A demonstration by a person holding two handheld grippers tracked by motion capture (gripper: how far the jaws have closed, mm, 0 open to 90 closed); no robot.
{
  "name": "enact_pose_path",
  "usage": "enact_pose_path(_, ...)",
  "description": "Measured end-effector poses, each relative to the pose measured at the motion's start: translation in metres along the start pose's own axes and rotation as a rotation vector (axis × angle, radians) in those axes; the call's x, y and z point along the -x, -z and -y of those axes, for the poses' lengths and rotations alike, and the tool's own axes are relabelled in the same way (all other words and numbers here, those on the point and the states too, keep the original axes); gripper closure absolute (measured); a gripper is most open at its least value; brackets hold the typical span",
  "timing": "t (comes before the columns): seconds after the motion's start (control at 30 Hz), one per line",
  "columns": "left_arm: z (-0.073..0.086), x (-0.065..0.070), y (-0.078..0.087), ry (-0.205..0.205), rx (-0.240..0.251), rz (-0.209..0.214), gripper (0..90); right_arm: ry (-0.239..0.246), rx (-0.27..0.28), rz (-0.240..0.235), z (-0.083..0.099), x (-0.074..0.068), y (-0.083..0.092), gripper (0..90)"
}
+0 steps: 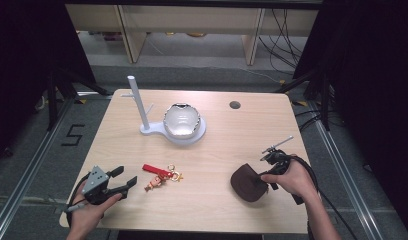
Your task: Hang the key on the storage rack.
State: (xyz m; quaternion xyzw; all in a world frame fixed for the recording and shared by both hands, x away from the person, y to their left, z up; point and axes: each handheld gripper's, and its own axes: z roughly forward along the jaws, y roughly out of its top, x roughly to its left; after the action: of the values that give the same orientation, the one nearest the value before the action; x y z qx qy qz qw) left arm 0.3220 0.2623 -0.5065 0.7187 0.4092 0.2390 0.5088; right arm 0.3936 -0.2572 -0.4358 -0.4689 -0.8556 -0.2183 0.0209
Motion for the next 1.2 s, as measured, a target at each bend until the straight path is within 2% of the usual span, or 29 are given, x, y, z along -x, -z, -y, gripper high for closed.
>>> enact_pose_path(0.03,0.0,0.0,0.0,0.0,0.0,0.0,33.4,0.014,-0.008,0.024,-0.001,-0.002,0.003,63.5)
enact_pose_path(0.07,0.0,0.0,0.0,0.0,-0.001,0.0,33.4,0.014,-0.008,0.024,-0.001,-0.002,0.003,63.5)
enact_pose_path(0.1,0.0,0.0,0.0,-0.002,0.0,0.002,33.4,0.03,0.033,0.087,-0.003,-0.008,0.007,63.5)
enact_pose_path(0.13,0.0,0.0,0.0,-0.002,0.0,0.002,33.4,0.03,0.033,0.087,-0.003,-0.008,0.007,63.5)
enact_pose_path(0.17,0.0,0.001,-0.001,-0.001,0.002,0.004,33.5,0.067,0.045,0.098,-0.004,-0.009,0.011,63.5)
enact_pose_path(0.23,0.0,0.001,-0.001,-0.003,0.001,0.004,33.5,0.074,0.057,0.111,-0.005,-0.01,0.012,63.4)
enact_pose_path(0.27,0.0,0.001,-0.001,-0.002,0.009,0.011,33.5,0.09,0.074,0.131,-0.007,-0.014,0.016,63.3)
enact_pose_path(0.33,0.0,0.001,-0.001,-0.007,0.001,0.004,33.5,0.091,0.085,0.136,-0.008,-0.015,0.017,63.3)
enact_pose_path(0.47,0.0,0.001,0.0,-0.001,0.006,0.004,33.5,0.123,0.107,0.16,-0.012,-0.021,0.019,63.2)
enact_pose_path(0.57,0.0,0.0,0.0,-0.008,0.0,0.004,33.6,0.186,0.128,0.188,-0.015,-0.025,0.022,63.1)
enact_pose_path(0.63,0.0,0.001,-0.001,-0.006,0.002,0.005,33.6,0.19,0.132,0.192,-0.015,-0.026,0.022,63.1)
enact_pose_path(0.67,0.001,0.001,-0.001,-0.005,0.006,0.008,33.6,0.21,0.139,0.204,-0.016,-0.027,0.023,63.0)
enact_pose_path(0.7,0.001,0.001,-0.002,-0.002,0.009,0.014,33.6,0.256,0.154,0.23,-0.018,-0.027,0.024,63.0)
enact_pose_path(0.77,0.001,0.001,-0.002,-0.002,0.007,0.012,33.6,0.256,0.164,0.24,-0.019,-0.029,0.024,63.0)
enact_pose_path(0.83,0.001,0.001,-0.001,-0.005,-0.002,0.006,33.6,0.3,0.18,0.272,-0.02,-0.028,0.024,62.9)
enact_pose_path(1.0,0.002,0.001,-0.001,-0.004,0.0,0.007,33.6,0.306,0.194,0.28,-0.023,-0.029,0.025,62.8)
enact_pose_path(1.2,0.002,0.002,-0.002,-0.002,0.0,0.007,33.7,0.332,0.243,0.315,-0.029,-0.034,0.026,62.8)
